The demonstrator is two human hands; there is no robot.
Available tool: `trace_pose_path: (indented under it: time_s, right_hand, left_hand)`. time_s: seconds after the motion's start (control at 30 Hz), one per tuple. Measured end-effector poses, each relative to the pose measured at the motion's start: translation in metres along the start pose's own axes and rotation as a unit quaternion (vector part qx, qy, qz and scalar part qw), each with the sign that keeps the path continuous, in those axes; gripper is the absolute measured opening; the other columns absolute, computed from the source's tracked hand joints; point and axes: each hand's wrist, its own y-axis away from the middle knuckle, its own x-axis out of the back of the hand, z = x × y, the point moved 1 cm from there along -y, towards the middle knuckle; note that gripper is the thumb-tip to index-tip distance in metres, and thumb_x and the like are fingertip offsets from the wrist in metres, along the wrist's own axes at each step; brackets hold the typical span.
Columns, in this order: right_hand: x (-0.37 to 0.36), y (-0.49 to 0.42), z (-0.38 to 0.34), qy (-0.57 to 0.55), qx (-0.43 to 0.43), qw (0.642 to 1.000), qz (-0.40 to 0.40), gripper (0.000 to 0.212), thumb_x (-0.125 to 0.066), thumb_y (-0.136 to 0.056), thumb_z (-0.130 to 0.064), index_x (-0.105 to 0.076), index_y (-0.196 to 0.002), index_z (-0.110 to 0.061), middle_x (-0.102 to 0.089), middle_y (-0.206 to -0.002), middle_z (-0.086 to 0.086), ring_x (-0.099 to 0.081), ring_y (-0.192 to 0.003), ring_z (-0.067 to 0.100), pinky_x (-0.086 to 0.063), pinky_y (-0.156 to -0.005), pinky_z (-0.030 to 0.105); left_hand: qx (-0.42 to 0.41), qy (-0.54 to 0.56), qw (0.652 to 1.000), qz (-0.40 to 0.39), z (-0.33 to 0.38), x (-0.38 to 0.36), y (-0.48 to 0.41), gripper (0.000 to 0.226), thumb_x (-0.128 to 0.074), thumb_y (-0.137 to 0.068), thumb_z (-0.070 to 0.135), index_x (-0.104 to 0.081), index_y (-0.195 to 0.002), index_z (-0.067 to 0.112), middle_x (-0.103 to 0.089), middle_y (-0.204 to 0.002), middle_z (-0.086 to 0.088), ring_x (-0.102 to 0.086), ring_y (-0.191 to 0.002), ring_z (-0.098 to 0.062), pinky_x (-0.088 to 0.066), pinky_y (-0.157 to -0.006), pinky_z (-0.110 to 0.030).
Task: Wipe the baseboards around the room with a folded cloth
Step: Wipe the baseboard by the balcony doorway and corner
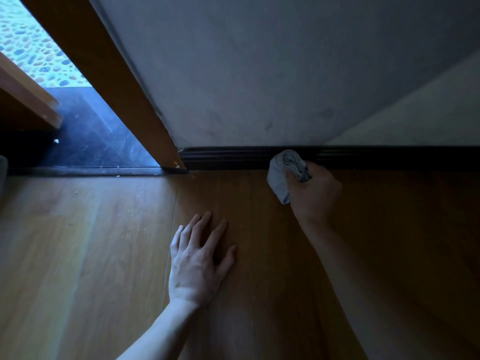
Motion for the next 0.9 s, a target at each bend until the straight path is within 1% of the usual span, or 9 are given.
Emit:
trace_pose_path:
  time_s: [0.07, 0.1, 0.2, 0.3, 0.43, 0.57, 0.7, 0.83, 0.9]
  right_hand:
    - [-0.005, 0.003, -0.006, -0.001, -0.005, 1.000, 0.000, 0.018, -0.075, -0.084, -0.025, -0.074, -0.095, -0.010, -0.070, -0.089, 0.008, -0.066, -0.076, 0.018, -0.050, -0.060, 0.022]
    - [-0.010, 0.006, -0.013, -0.003, 0.000, 1.000, -0.012, 0.018, -0.075, -0.084, -0.025, -0.074, -0.095, -0.011, -0.070, -0.090, 0.007, -0.066, -0.077, 0.017, -0.050, -0.060, 0.021]
    - [-0.028, 0.015, -0.035, 0.004, 0.028, 0.998, -0.051, 0.019, -0.071, -0.085, -0.033, -0.073, -0.090, -0.014, -0.068, -0.087, 0.005, -0.065, -0.075, 0.020, -0.053, -0.060, 0.029]
    - [-0.036, 0.020, -0.047, 0.004, 0.029, 0.998, -0.059, 0.018, -0.071, -0.086, -0.034, -0.071, -0.086, -0.016, -0.067, -0.086, 0.005, -0.064, -0.075, 0.021, -0.046, -0.058, 0.026]
    - [-0.026, 0.013, -0.036, -0.004, 0.034, 0.997, -0.071, 0.019, -0.071, -0.086, -0.034, -0.071, -0.087, -0.014, -0.068, -0.088, 0.004, -0.065, -0.078, 0.020, -0.055, -0.062, 0.031]
    - [-0.002, -0.003, -0.004, -0.008, 0.006, 0.999, -0.042, 0.020, -0.074, -0.085, -0.031, -0.068, -0.079, -0.012, -0.066, -0.080, 0.007, -0.064, -0.070, 0.020, -0.054, -0.056, 0.031]
    - [0.033, -0.016, 0.028, 0.014, -0.020, 1.000, -0.018, 0.021, -0.069, -0.089, -0.032, -0.068, -0.080, -0.014, -0.067, -0.080, 0.006, -0.063, -0.071, 0.019, -0.046, -0.057, 0.024]
    - [0.054, -0.029, 0.058, 0.032, -0.072, 0.997, 0.021, 0.029, -0.067, -0.089, -0.040, -0.072, -0.090, -0.011, -0.071, -0.090, 0.008, -0.066, -0.080, 0.022, -0.057, -0.066, 0.034]
    - [0.060, -0.031, 0.065, 0.032, -0.068, 0.997, 0.032, 0.029, -0.067, -0.090, -0.038, -0.072, -0.088, -0.010, -0.071, -0.089, 0.008, -0.066, -0.078, 0.022, -0.056, -0.064, 0.032]
  left_hand:
    - [0.000, 0.003, 1.000, -0.001, -0.001, 0.000, -0.001, 0.056, -0.051, -0.091, 0.058, -0.062, -0.138, 0.030, -0.050, -0.149, -0.005, -0.039, -0.143, -0.028, -0.027, -0.119, -0.053]
    - [0.001, 0.004, 1.000, -0.002, 0.000, 0.000, -0.001, 0.056, -0.050, -0.091, 0.058, -0.062, -0.138, 0.030, -0.050, -0.149, -0.005, -0.039, -0.143, -0.028, -0.027, -0.119, -0.052]
    - [-0.001, 0.008, 1.000, -0.005, 0.001, 0.002, -0.001, 0.056, -0.051, -0.091, 0.059, -0.062, -0.138, 0.030, -0.050, -0.149, -0.005, -0.039, -0.143, -0.027, -0.025, -0.120, -0.050]
    - [0.001, 0.015, 1.000, -0.005, 0.000, 0.003, -0.001, 0.056, -0.051, -0.091, 0.059, -0.063, -0.137, 0.029, -0.050, -0.149, -0.005, -0.039, -0.143, -0.027, -0.024, -0.120, -0.049]
    - [0.006, 0.012, 1.000, -0.018, 0.007, 0.006, -0.005, 0.058, -0.049, -0.090, 0.061, -0.061, -0.138, 0.029, -0.050, -0.147, -0.003, -0.041, -0.139, -0.027, -0.027, -0.117, -0.054]
    - [-0.018, 0.037, 0.998, -0.038, 0.030, 0.004, -0.018, 0.058, -0.045, -0.093, 0.060, -0.057, -0.141, 0.030, -0.047, -0.150, -0.002, -0.043, -0.139, -0.024, -0.026, -0.119, -0.052]
    - [-0.058, 0.065, 0.994, -0.062, 0.049, -0.007, -0.025, 0.061, -0.044, -0.095, 0.061, -0.048, -0.148, 0.032, -0.040, -0.157, -0.001, -0.033, -0.147, -0.022, -0.020, -0.122, -0.051]
    - [-0.071, 0.059, 0.994, -0.062, 0.051, -0.013, -0.022, 0.062, -0.044, -0.094, 0.061, -0.047, -0.149, 0.032, -0.039, -0.158, -0.001, -0.025, -0.151, -0.020, -0.015, -0.122, -0.056]
    - [-0.072, 0.049, 0.994, -0.060, 0.051, -0.014, -0.022, 0.061, -0.045, -0.094, 0.060, -0.049, -0.147, 0.032, -0.040, -0.157, -0.001, -0.026, -0.151, -0.020, -0.016, -0.122, -0.056]
